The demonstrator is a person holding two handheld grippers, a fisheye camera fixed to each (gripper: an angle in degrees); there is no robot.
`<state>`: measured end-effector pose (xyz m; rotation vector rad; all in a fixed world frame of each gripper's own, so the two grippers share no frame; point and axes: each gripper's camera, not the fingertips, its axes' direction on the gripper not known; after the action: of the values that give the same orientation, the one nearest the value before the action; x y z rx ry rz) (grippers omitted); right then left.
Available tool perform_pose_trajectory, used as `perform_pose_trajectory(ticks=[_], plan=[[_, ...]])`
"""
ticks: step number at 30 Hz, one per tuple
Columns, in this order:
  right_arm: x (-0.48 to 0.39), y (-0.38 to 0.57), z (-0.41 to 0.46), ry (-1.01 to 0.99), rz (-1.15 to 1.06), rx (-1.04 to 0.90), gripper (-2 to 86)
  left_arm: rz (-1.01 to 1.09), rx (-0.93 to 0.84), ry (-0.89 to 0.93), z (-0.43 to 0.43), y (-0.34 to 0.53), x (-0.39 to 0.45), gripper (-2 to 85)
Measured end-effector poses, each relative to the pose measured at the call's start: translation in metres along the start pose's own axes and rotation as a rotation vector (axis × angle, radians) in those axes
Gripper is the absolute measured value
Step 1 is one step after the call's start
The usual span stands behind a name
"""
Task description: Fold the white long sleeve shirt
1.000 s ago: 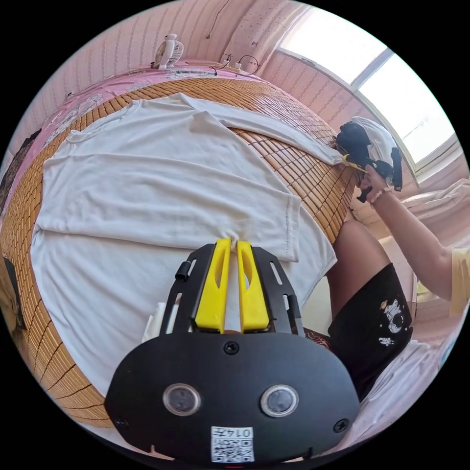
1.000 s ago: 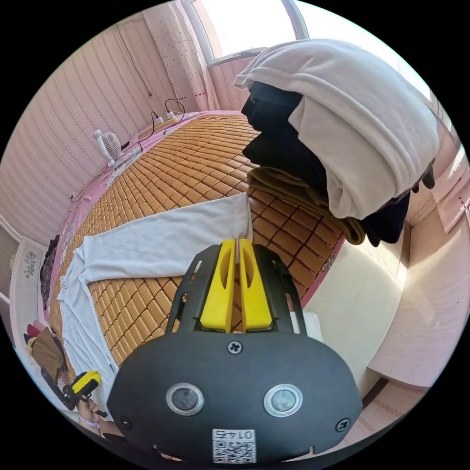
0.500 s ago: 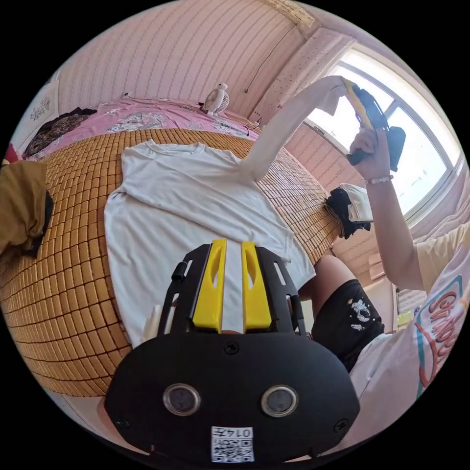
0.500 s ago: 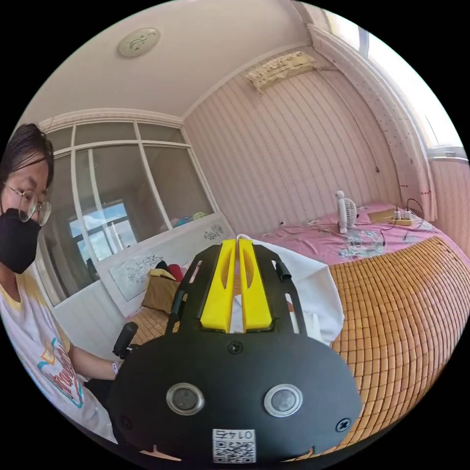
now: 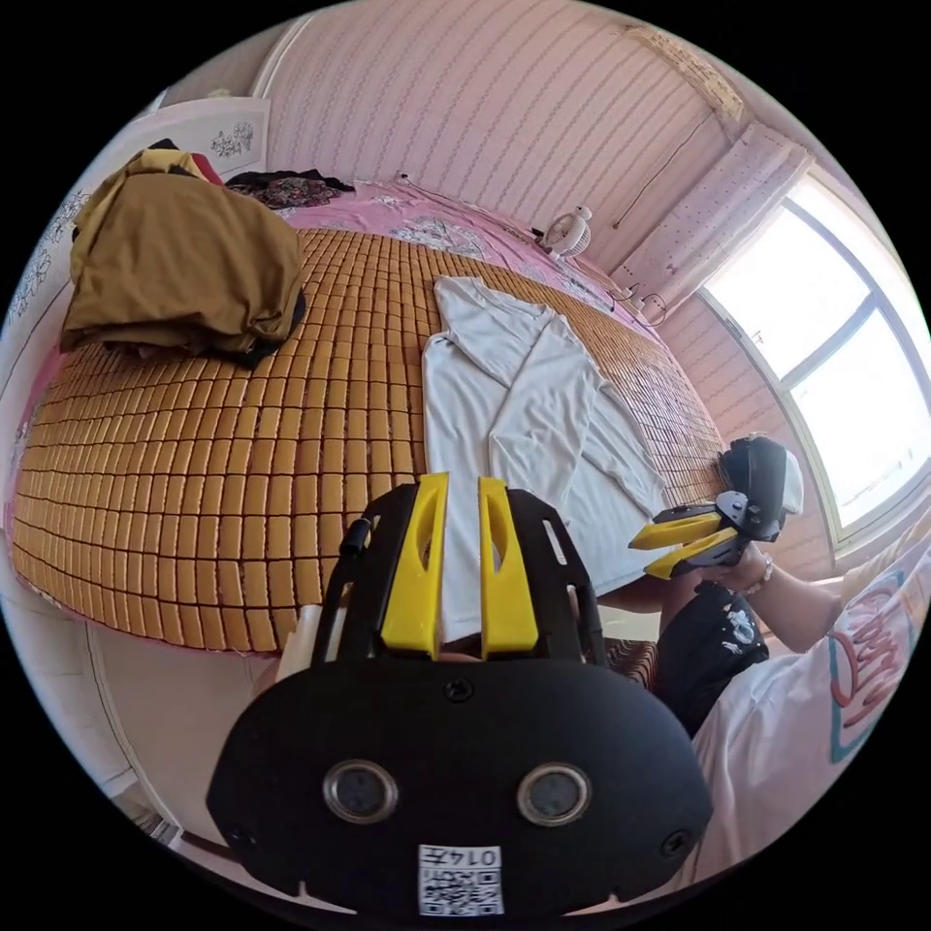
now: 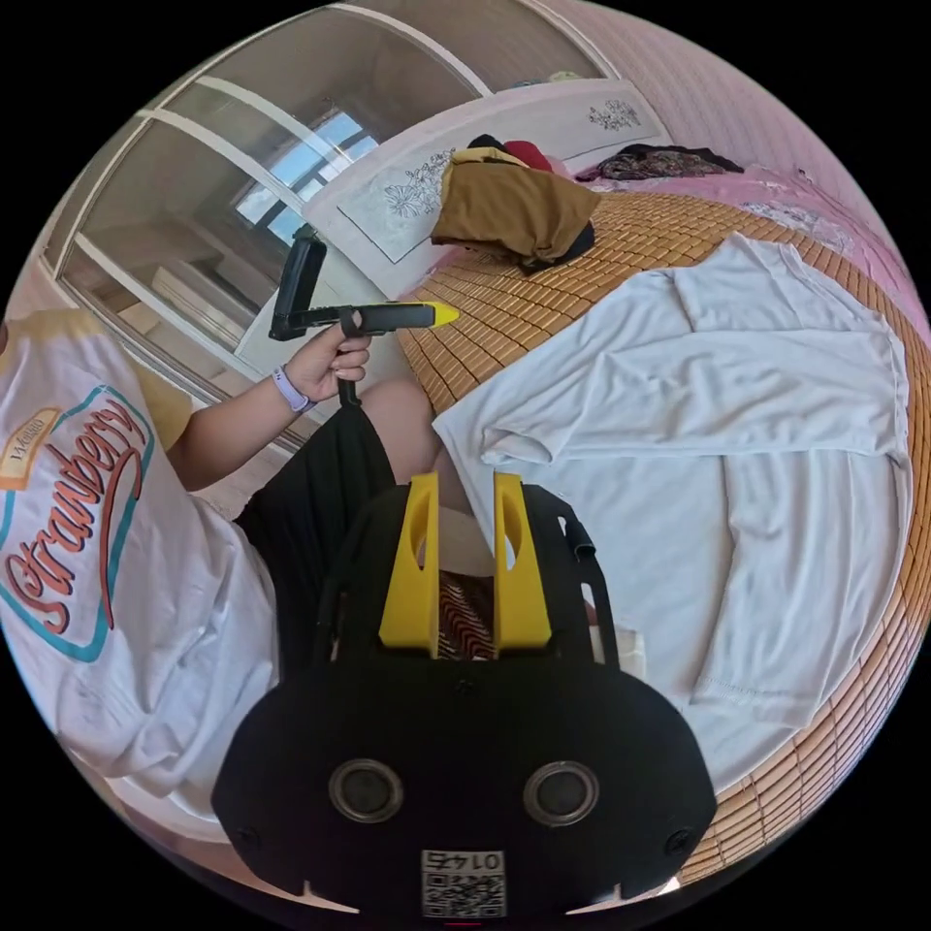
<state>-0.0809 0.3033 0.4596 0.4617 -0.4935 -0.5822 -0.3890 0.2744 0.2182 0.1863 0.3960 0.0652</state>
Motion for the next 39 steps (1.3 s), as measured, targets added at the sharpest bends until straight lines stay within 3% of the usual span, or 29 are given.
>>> perform_pose_trajectory(ticks=[5, 11, 14, 17, 21, 26, 34, 37, 39], plan=[[0.004, -0.006, 0.012, 0.137, 0.053, -0.037, 8.1, 0.138, -0.115, 0.052, 0.027, -0.013, 0.035, 6.7], [0.013, -0.026, 0.029, 0.083, 0.105, -0.008, 8.0, 0.334, -0.264, -0.046, 0.080, -0.021, 0.093, 7.9], [0.017, -0.032, 0.032, 0.068, 0.119, 0.002, 7.7, 0.305, -0.308, -0.059, 0.100, -0.024, 0.089, 5.1], [0.018, -0.038, 0.034, 0.071, 0.112, -0.020, 7.5, 0.199, -0.203, -0.119, 0.076, -0.032, 0.074, 0.3], [0.017, -0.048, 0.033, 0.105, 0.083, -0.020, 7.4, 0.055, -0.156, -0.095, 0.040, -0.035, 0.041, 0.6], [0.016, -0.072, 0.045, 0.138, 0.033, -0.058, 7.7, -0.070, -0.249, -0.077, 0.017, -0.035, 0.003, 4.2], [0.001, -0.126, 0.081, 0.360, -0.092, -0.132, 7.9, -0.004, -0.255, -0.065, 0.031, -0.058, 0.011, 4.9], [0.009, -0.133, 0.081, 0.344, -0.077, -0.162, 7.4, 0.005, -0.327, -0.047, 0.056, -0.061, 0.008, 4.3], [0.018, -0.138, 0.067, 0.304, -0.045, -0.170, 7.7, -0.007, -0.279, -0.026, 0.054, -0.059, 0.004, 4.0]])
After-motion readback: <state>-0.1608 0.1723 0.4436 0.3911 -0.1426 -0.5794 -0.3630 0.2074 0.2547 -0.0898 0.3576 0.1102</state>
